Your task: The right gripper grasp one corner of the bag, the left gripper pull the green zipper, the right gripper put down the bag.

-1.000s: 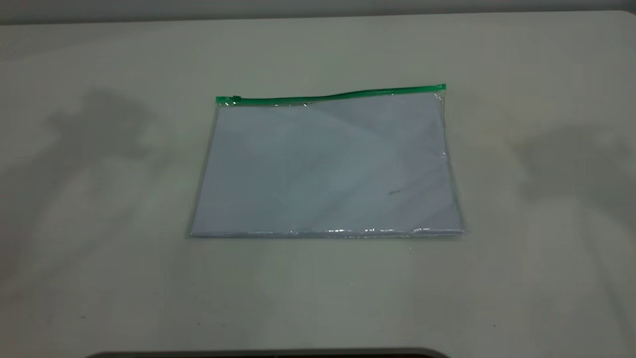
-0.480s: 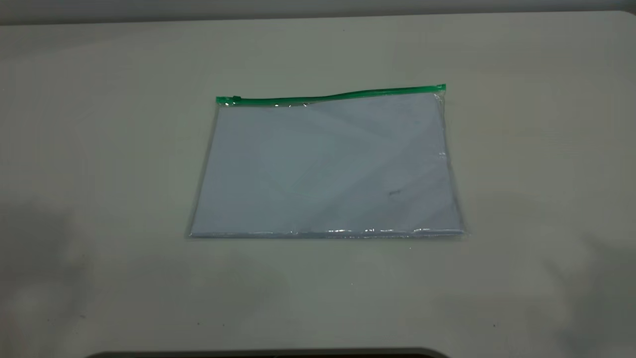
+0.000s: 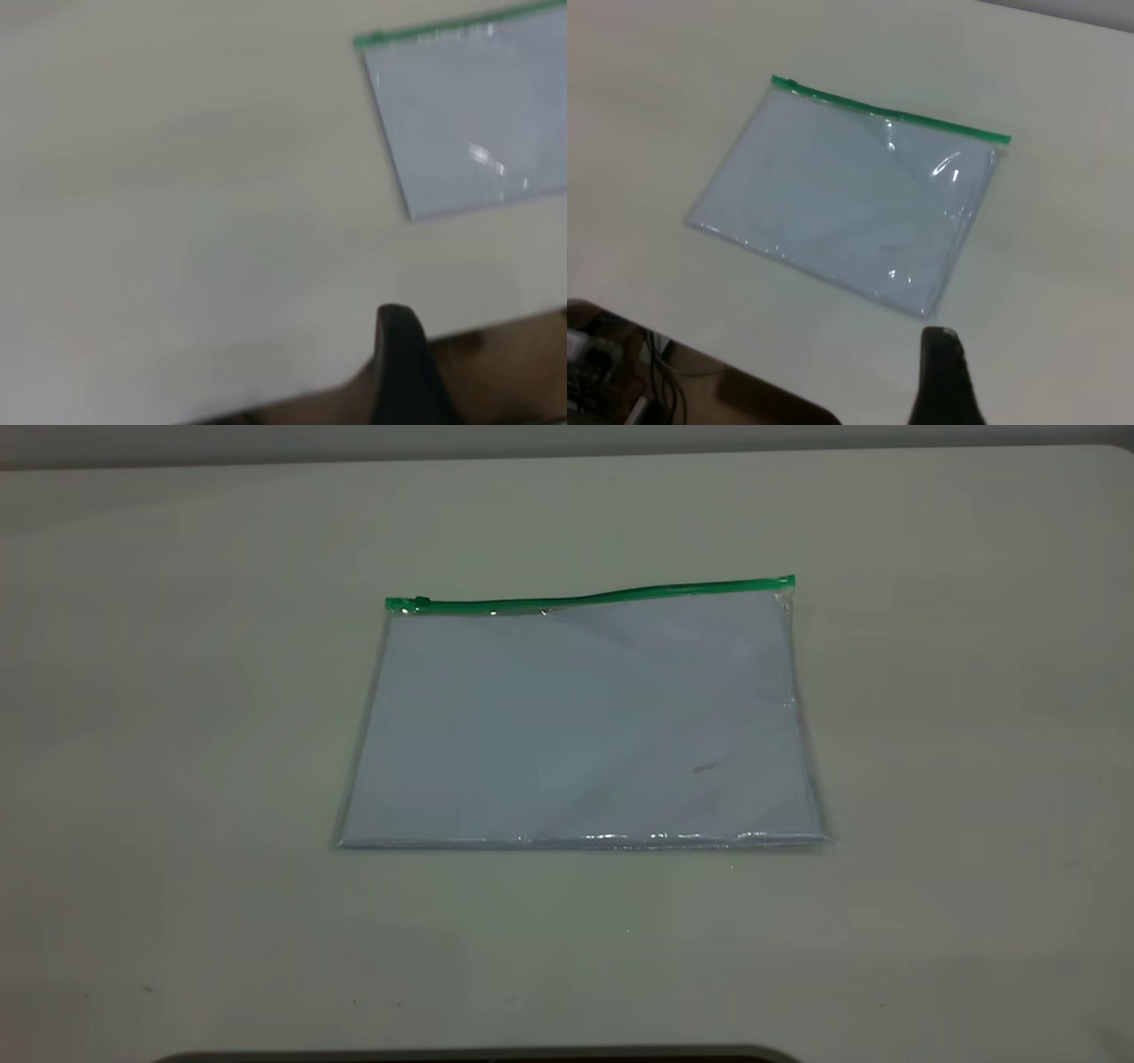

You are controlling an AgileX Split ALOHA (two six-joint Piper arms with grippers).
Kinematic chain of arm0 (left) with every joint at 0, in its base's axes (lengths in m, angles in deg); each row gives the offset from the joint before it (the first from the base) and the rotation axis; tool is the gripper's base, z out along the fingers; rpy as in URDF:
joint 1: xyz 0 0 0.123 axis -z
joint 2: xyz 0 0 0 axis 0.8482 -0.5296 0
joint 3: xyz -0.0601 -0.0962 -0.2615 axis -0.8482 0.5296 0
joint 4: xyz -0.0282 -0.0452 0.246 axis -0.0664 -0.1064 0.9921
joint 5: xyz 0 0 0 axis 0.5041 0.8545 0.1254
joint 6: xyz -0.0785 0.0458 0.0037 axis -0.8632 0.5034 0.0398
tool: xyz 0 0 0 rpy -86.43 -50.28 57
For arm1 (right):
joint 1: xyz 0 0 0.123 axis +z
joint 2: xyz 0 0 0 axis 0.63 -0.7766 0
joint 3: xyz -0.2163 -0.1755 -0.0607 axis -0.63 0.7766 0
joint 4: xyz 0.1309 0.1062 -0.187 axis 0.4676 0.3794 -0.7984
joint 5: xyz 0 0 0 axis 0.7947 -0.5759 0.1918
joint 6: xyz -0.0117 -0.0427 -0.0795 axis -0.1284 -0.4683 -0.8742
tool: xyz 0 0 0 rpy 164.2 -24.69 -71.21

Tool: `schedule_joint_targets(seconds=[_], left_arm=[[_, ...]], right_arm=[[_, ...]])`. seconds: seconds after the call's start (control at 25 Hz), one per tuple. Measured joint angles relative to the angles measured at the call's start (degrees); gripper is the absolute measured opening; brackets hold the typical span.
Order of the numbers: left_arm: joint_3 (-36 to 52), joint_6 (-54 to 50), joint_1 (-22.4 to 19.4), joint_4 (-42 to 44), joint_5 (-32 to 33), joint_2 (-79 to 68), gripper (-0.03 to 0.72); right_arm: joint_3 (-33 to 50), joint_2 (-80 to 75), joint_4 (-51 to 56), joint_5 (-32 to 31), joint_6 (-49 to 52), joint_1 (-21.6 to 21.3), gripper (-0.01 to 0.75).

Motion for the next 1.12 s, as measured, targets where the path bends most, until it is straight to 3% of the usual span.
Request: schedule_joint_targets(seconds=[0.28,0.48,0.72,1.12], left_arm=[[14.3,-1.4,0.0,0.0,0.0,12.4,0.497],[21.0,-1.5,0.0,0.5,-0.3,16.0,0.497],[22.4,-1.8,0.0,0.7,-0.4,16.2,0.497],[23.8,-2.7,0.0,1.3,-2.2,16.2,0.497]], right_arm=[[9.0,12.1,-0.1,-0.2,2.1,0.0,0.575],[10.6,19.4,-2.7,-2.8,4.9,0.0,0.575],[10.6,26.1,-9.6,-5.6,9.0,0.0,0.575],[10.6,30.4,-19.6,-4.9,11.1,0.0,0.575]])
